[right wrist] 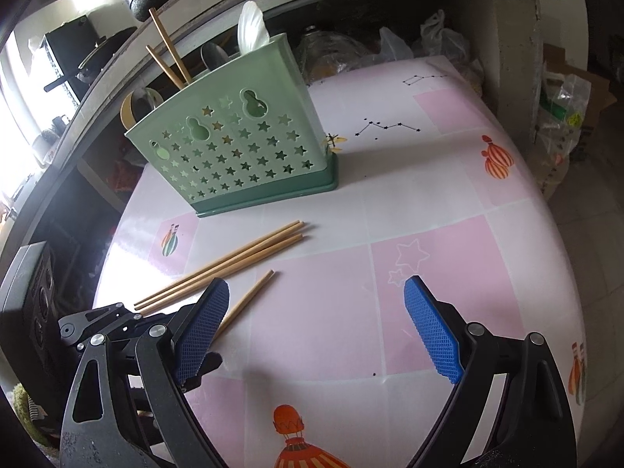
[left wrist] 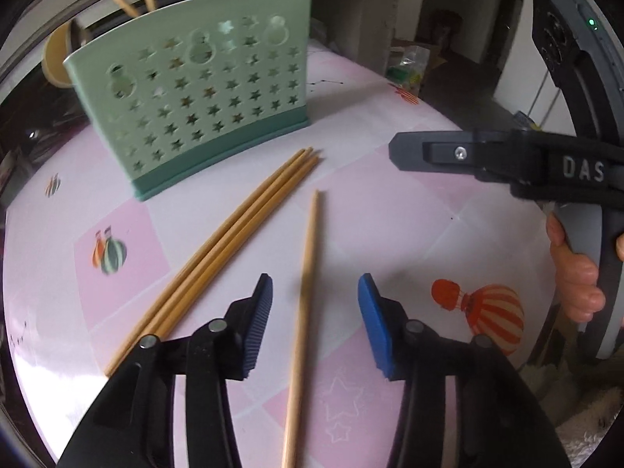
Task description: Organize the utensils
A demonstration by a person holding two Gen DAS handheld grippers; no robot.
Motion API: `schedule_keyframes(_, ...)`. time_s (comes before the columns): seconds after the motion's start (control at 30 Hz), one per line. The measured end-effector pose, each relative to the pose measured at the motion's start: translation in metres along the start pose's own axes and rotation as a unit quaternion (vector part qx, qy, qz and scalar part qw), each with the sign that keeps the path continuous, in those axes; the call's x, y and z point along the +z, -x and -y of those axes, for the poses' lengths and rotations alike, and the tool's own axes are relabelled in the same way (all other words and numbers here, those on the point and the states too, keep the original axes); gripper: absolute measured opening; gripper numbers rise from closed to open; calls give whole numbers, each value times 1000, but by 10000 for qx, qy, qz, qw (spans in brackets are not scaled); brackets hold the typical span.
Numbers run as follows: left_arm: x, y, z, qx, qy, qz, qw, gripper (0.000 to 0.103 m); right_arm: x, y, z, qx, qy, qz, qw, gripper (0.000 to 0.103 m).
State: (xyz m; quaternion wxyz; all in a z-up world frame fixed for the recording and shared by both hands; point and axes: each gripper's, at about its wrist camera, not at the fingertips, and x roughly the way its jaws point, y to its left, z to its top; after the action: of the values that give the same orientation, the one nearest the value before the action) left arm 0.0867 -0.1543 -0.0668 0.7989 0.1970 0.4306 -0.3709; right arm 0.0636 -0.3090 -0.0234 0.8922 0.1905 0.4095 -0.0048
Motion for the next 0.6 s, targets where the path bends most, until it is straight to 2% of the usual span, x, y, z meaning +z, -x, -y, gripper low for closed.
schedule_keyframes(0.17,13,-16,3,135,-330,-255,9990,16,-2,2,4,3,-41,26,10000,87)
schedule_keyframes(0.3,20,-25,9,162,-602,-405,9972,14,-2,2,6,8,-78,36,10000,87)
schedule_keyframes(0.4,24,-27,11,145,-618,-457,9969,13,-2,3,7,1,-91,53,9999,87)
schedule_keyframes(0.5,26,-28,14,126,-653,-412,9969,6,-1,4,7,4,-97,65,9999,87)
schedule_keyframes(0.6,24,-27,14,134,-573,-284,9979,6,-2,6,5,-6,-58,88,9999,87)
